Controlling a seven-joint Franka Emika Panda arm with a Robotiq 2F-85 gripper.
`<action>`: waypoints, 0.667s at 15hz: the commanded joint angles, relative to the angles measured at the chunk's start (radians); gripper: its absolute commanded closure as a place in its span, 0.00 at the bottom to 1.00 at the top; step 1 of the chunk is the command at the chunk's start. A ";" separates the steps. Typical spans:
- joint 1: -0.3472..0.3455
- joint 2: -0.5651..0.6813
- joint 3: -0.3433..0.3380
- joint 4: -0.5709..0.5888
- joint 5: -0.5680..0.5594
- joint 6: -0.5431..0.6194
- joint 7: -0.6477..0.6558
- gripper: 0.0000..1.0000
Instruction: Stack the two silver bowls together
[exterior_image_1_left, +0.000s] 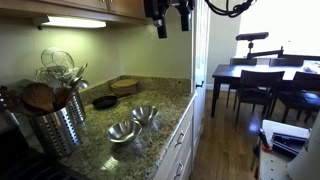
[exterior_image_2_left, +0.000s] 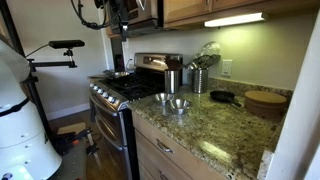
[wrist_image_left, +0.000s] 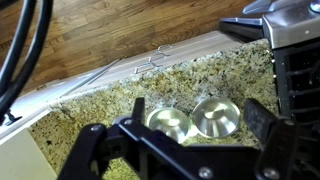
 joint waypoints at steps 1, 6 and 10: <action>0.024 0.004 -0.019 0.002 -0.009 -0.002 0.009 0.00; 0.024 0.004 -0.018 0.002 -0.009 -0.002 0.009 0.00; -0.005 0.036 0.001 -0.026 -0.089 0.017 0.068 0.00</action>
